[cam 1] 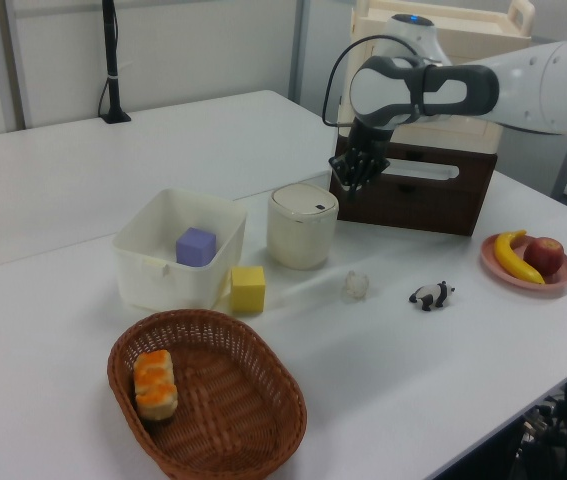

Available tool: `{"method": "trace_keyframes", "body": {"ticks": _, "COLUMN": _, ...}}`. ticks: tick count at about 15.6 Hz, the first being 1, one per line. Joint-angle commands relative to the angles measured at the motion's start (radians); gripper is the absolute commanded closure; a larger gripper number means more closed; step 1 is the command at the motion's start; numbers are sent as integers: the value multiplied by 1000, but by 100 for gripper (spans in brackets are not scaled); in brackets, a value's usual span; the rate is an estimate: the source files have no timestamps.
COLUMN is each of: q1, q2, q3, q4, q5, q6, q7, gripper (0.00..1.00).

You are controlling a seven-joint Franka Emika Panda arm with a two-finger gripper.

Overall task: Open the trash can
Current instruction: 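Grip the lid's rim with the gripper fingers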

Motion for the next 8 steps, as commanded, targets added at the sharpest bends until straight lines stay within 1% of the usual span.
{"method": "trace_keyframes", "body": {"ticks": 1, "q1": 7, "q2": 35, "q3": 4, "q4": 25, "q5": 46, "q6": 78, "q7": 20, "gripper": 100}}
{"method": "trace_keyframes", "body": {"ticks": 3, "q1": 13, "q2": 61, "q3": 6, "q4": 42, "q5": 42, "q6": 80, "q7": 23, "gripper": 100}}
{"method": "trace_keyframes", "body": {"ticks": 5, "q1": 44, "q2": 78, "q3": 4, "q4": 42, "q5": 37, "q6": 80, "q7": 23, "gripper": 100}}
{"method": "trace_keyframes", "body": {"ticks": 8, "q1": 49, "q2": 90, "q3": 4, "q4": 42, "q5": 36, "q6": 82, "q7": 26, "gripper": 100}}
